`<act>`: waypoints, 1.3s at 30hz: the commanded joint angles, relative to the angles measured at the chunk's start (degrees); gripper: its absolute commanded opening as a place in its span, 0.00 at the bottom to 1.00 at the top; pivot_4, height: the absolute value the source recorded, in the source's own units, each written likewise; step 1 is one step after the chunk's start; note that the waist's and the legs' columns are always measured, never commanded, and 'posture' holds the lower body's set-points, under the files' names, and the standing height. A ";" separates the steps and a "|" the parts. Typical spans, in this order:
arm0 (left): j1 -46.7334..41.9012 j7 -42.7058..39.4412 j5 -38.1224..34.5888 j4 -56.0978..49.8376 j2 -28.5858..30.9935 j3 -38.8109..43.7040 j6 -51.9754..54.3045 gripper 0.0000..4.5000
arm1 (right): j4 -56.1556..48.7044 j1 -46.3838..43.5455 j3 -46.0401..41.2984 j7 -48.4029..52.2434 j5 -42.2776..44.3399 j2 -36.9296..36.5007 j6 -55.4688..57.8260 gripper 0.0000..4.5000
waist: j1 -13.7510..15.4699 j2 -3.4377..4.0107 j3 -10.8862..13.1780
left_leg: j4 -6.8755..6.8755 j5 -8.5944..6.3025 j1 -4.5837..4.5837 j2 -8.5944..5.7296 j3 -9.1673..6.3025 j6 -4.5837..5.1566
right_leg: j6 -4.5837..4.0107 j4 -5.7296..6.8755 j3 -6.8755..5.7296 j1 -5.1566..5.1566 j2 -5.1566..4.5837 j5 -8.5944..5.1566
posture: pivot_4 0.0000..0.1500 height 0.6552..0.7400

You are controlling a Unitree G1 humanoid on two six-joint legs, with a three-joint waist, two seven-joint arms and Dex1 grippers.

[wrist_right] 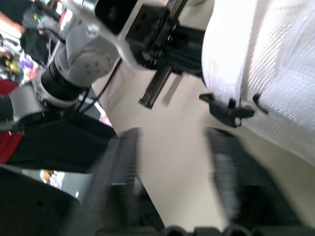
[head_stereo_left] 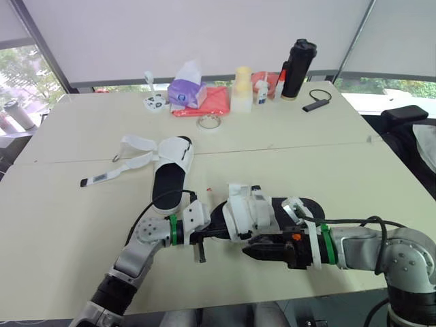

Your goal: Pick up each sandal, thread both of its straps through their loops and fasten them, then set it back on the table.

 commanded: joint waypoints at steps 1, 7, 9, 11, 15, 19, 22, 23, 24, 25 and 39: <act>0.91 -0.32 0.70 -0.19 0.30 -1.05 0.04 0.00 | 1.34 -0.26 -0.58 -2.81 4.42 0.45 1.25 0.86 | 0.00 0.00 0.00 | 0.00 0.00 0.00 0.00 -0.01 0.00 | -0.01 0.00 0.00 0.00 0.00 0.00 | 1.00 1.00; 0.83 -0.10 0.79 -0.07 0.16 -1.00 0.00 0.00 | 3.77 -0.44 -0.36 -7.50 9.84 0.50 0.07 0.86 | -0.01 0.00 0.00 | 0.00 0.00 0.00 0.02 0.00 0.00 | -0.01 -0.01 0.00 0.00 0.00 -0.01 | 1.00 1.00; 1.03 0.05 0.78 -0.29 0.14 -1.01 0.07 0.00 | 4.15 -0.28 -0.30 -9.24 11.83 0.19 -0.99 0.86 | 0.00 0.00 0.00 | -0.01 0.00 0.00 0.02 0.00 0.00 | -0.01 -0.01 0.00 0.00 0.00 -0.01 | 1.00 1.00; 1.20 0.17 0.79 -0.44 0.10 -1.04 0.13 0.00 | 4.22 -0.01 0.11 -10.85 13.48 -0.31 -1.93 0.86 | -0.01 0.00 0.00 | -0.01 0.00 0.00 0.02 0.00 0.00 | -0.01 -0.01 0.00 0.00 0.00 -0.01 | 1.00 1.00; 1.31 0.36 0.79 -0.46 -0.05 -1.09 0.14 0.00 | 4.30 0.56 1.60 -13.75 15.91 -1.39 -3.70 0.86 | -0.01 0.00 0.00 | -0.01 0.00 0.00 0.04 0.00 0.00 | -0.02 -0.01 0.00 0.00 -0.01 -0.01 | 1.00 1.00; 1.28 0.45 0.77 -0.40 -0.19 -1.12 0.10 0.00 | 4.11 1.09 3.17 -15.92 17.29 -2.58 -5.92 0.86 | 0.00 0.00 0.00 | -0.01 0.00 -0.01 0.04 -0.01 0.00 | -0.02 -0.01 0.00 0.00 -0.01 -0.01 | 1.00 1.00; 1.29 0.47 0.76 -0.35 -0.25 -1.19 0.01 0.00 | 4.32 1.25 3.96 -17.63 18.86 -2.97 -8.04 0.86 | 0.01 0.00 0.00 | -0.01 0.00 0.00 0.04 0.00 0.00 | -0.02 -0.02 0.00 0.00 -0.01 -0.02 | 1.00 1.00; 1.30 0.47 0.73 -0.34 -0.26 -1.18 0.02 0.00 | 4.27 1.31 4.25 -17.98 19.47 -3.22 -8.62 0.86 | 0.01 0.00 0.00 | -0.01 0.00 -0.01 0.04 -0.01 0.00 | -0.03 -0.02 0.00 0.00 -0.01 -0.02 | 1.00 1.00; 1.30 0.48 0.72 -0.31 -0.28 -1.18 0.02 0.00 | 4.24 1.34 4.50 -18.31 20.00 -3.49 -9.14 0.86 | 0.01 0.00 0.00 | -0.01 0.00 -0.01 0.05 -0.01 0.00 | -0.03 -0.02 0.00 0.00 -0.01 -0.02 | 1.00 1.00; 1.30 0.47 0.71 -0.29 -0.28 -1.18 0.01 0.00 | 4.21 1.39 4.81 -18.67 20.53 -3.82 -9.73 0.86 | 0.01 0.00 0.00 | -0.01 0.00 -0.01 0.05 -0.01 0.00 | -0.03 -0.03 0.00 0.00 -0.02 -0.02 | 1.00 1.00; 0.88 0.36 0.72 0.35 -0.50 -1.12 -0.42 0.00 | 3.97 1.40 8.75 -22.06 25.20 -7.22 -16.12 0.74 | 0.01 0.00 0.00 | -0.01 0.00 -0.01 0.08 -0.01 0.01 | -0.03 -0.05 0.00 0.01 -0.03 -0.02 | 1.00 1.00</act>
